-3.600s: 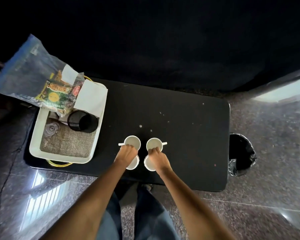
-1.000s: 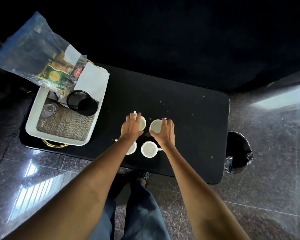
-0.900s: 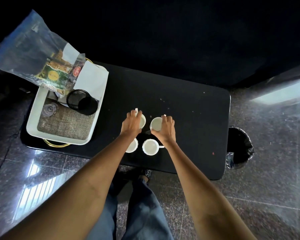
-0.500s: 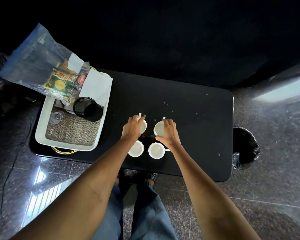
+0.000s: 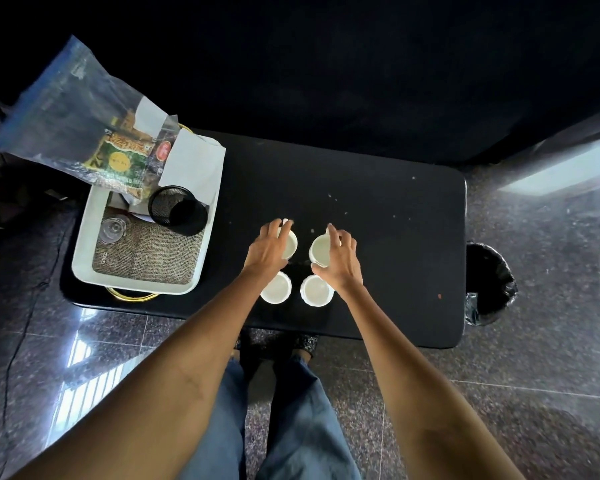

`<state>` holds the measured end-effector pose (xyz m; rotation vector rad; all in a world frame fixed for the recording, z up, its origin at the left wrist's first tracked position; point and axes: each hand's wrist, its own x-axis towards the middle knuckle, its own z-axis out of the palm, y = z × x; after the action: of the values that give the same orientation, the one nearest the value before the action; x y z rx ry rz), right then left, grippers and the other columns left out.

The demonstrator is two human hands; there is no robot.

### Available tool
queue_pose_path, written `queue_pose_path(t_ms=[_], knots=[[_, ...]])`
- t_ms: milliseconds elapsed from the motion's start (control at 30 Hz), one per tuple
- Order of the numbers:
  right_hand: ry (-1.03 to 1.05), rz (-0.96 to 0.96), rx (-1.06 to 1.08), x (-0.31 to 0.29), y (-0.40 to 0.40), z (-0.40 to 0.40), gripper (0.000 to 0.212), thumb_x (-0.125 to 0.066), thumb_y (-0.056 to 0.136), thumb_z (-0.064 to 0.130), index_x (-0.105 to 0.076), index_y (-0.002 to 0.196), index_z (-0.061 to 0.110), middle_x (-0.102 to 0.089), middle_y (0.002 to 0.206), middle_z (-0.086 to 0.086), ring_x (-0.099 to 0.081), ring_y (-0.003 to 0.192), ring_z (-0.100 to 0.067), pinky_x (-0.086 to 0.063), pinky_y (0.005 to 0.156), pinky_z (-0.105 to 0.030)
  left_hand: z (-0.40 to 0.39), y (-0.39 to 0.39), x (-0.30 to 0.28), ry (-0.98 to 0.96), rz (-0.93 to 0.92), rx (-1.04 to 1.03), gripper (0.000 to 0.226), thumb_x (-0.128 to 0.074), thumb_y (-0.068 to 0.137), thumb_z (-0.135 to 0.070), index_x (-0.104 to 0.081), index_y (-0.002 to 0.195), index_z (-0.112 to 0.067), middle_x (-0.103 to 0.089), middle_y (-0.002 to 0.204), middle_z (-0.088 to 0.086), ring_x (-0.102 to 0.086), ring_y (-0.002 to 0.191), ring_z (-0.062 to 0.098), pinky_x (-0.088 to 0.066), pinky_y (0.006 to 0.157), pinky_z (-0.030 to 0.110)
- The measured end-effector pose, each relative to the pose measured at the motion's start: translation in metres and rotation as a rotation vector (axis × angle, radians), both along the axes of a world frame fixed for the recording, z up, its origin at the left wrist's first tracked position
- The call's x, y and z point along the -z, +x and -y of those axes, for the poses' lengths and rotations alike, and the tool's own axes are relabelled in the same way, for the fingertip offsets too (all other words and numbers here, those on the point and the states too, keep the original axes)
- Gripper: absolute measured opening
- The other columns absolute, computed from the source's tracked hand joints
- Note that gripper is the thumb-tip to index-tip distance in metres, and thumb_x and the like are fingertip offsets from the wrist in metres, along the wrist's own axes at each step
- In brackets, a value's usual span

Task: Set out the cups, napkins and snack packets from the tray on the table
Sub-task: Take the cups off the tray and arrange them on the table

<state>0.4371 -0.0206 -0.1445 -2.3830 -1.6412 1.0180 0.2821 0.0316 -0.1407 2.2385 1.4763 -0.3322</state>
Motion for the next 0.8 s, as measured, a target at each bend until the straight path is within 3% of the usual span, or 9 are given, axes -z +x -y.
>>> queue_pose_path(t_ms=[133, 300, 400, 533, 667, 800], knots=[[0.158, 0.116, 0.110, -0.010, -0.019, 0.032, 0.070, -0.067, 0.076, 0.037, -0.039, 0.133, 0.008, -0.047, 0.126, -0.015, -0.045, 0.115, -0.032, -0.050, 0.088, -0.042, 0.020, -0.013, -0.004, 0.126, 0.083, 0.004, 0.059, -0.058, 0.088, -0.035, -0.037, 0.137, -0.010, -0.038, 0.136, 0.010, -0.045, 0.119, 0.024, -0.052, 0.090, 0.033], [0.231, 0.188, 0.046, -0.007, -0.044, 0.081, 0.046, -0.060, 0.081, 0.026, -0.052, 0.119, 0.002, -0.056, 0.116, -0.016, -0.054, 0.101, -0.034, -0.048, 0.083, -0.042, 0.049, -0.038, -0.004, 0.063, 0.009, 0.058, 0.049, -0.054, 0.090, -0.038, -0.042, 0.131, -0.013, -0.044, 0.130, 0.006, -0.046, 0.116, 0.022, -0.045, 0.096, 0.032], [0.154, 0.131, -0.036, -0.002, -0.050, 0.102, 0.052, -0.062, 0.076, 0.023, -0.048, 0.123, 0.005, -0.052, 0.125, -0.014, -0.051, 0.111, -0.033, -0.044, 0.095, -0.041, 0.067, -0.049, -0.002, -0.009, 0.006, 0.145, 0.065, -0.062, 0.085, -0.036, -0.034, 0.140, -0.016, -0.038, 0.140, 0.004, -0.039, 0.128, 0.022, -0.042, 0.102, 0.033], [0.112, 0.136, -0.180, 0.004, -0.051, 0.105, 0.068, -0.066, 0.072, 0.013, -0.040, 0.135, 0.007, -0.041, 0.141, -0.016, -0.039, 0.132, -0.034, -0.039, 0.105, -0.043, 0.071, -0.053, 0.005, -0.029, -0.051, 0.311, 0.075, -0.057, 0.088, -0.009, -0.017, 0.150, -0.016, -0.018, 0.157, 0.006, -0.025, 0.142, 0.025, -0.032, 0.113, 0.039], [0.121, 0.245, -0.210, 0.003, -0.047, 0.098, 0.065, -0.070, 0.067, 0.009, -0.047, 0.128, 0.012, -0.047, 0.134, -0.014, -0.047, 0.121, -0.034, -0.049, 0.091, -0.043, 0.064, -0.044, 0.005, -0.045, -0.062, 0.343, 0.071, -0.051, 0.089, 0.002, -0.020, 0.150, -0.019, -0.021, 0.156, 0.008, -0.036, 0.136, 0.028, -0.035, 0.111, 0.041], [0.071, 0.178, -0.264, 0.007, -0.035, 0.091, 0.070, -0.061, 0.075, 0.003, -0.035, 0.139, 0.012, -0.032, 0.149, -0.011, -0.032, 0.136, -0.032, -0.036, 0.108, -0.043, 0.069, -0.038, 0.003, -0.058, -0.102, 0.275, 0.075, -0.058, 0.087, -0.002, -0.021, 0.150, -0.021, -0.029, 0.149, 0.009, -0.050, 0.118, 0.029, -0.046, 0.101, 0.038]])
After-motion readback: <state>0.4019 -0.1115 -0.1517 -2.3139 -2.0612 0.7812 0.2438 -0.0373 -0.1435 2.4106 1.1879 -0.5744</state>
